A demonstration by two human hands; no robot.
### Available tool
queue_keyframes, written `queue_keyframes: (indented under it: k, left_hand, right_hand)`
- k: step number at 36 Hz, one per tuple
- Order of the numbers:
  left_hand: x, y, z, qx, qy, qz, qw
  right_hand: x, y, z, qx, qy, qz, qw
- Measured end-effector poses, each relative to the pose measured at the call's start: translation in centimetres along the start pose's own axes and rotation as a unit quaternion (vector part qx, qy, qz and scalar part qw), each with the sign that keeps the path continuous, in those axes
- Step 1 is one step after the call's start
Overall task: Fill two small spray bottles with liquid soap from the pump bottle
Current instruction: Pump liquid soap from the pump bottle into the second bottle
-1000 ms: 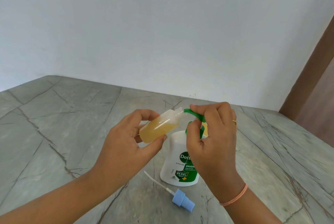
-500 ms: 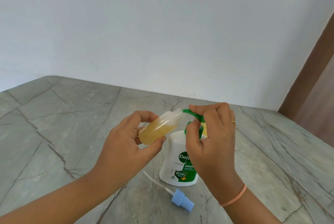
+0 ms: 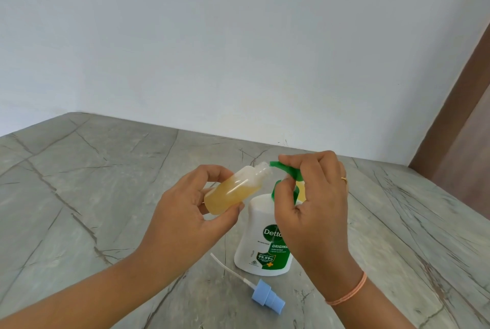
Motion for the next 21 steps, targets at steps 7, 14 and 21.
queue_keyframes:
  k: [7, 14, 21]
  left_hand:
    - [0.0, 0.2, 0.0, -0.004, -0.002, 0.000, 1.000]
    - [0.0, 0.3, -0.2, -0.020, -0.001, 0.012, 1.000]
    - [-0.7, 0.9, -1.4, -0.084, 0.025, 0.058, 0.994]
  right_hand:
    - [-0.2, -0.1, 0.0, 0.007, -0.011, 0.002, 1.000]
    - [-0.5, -0.1, -0.3, 0.010, -0.013, -0.002, 1.000]
    - [0.0, -0.4, -0.3, 0.039, 0.026, -0.031, 0.998]
Point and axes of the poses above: each hand's wrist, its own x-axis towards the middle knuckle, its own z-axis out of the back of the hand, y = z × x, the point moved 10 cm from there along x, towards the middle knuckle, and after that the axes turned 2 degrees about y, right-handed, at the moved point
